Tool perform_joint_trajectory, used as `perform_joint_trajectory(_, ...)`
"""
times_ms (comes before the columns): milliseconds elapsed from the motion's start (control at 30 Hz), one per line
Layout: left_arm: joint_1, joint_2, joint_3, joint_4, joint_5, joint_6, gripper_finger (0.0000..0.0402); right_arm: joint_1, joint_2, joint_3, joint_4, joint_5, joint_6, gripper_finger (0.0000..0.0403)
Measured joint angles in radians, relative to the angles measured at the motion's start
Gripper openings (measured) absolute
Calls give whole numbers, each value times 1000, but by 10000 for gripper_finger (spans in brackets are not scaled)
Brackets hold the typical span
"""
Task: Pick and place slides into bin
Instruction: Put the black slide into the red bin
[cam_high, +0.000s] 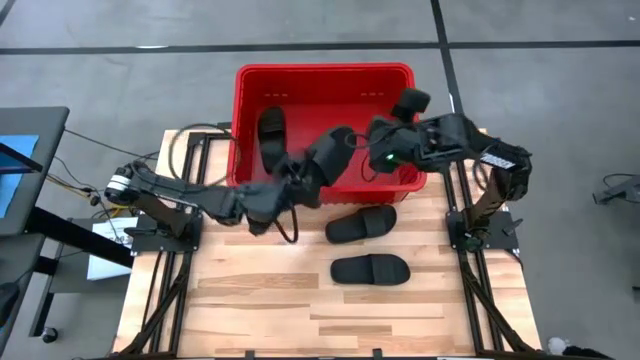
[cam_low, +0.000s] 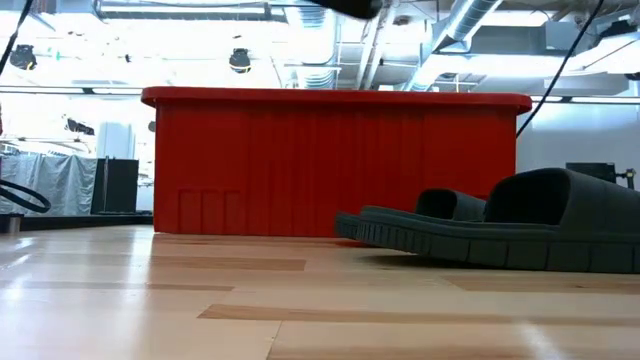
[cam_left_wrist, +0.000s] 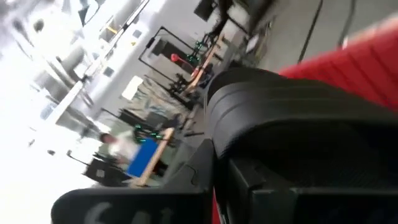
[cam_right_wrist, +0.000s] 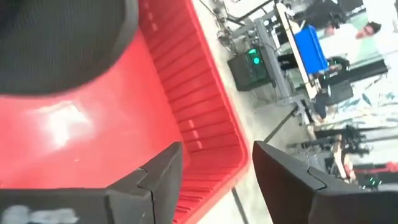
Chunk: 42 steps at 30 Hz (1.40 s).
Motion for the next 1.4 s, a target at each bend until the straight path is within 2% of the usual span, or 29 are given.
perform_joint_trajectory(200,109,-44,34,0,144,-189,0,-40,-65,-1,-6,-1,61,174)
perform_joint_trajectory(467,303,-46,31,-19,271,-404,0,-49,-128,-1,-6,-24,70,162)
perform_joint_trajectory(800,494,-21,18,-85,264,-662,0,-92,-211,-1,-6,-24,8,163)
perform_joint_trajectory(1067,552,93,-11,-75,248,-868,0,-169,-258,-1,-6,-29,7,163)
perform_joint_trajectory(1400,559,242,-11,-84,196,-1005,0,-194,-268,-1,-6,-187,7,164)
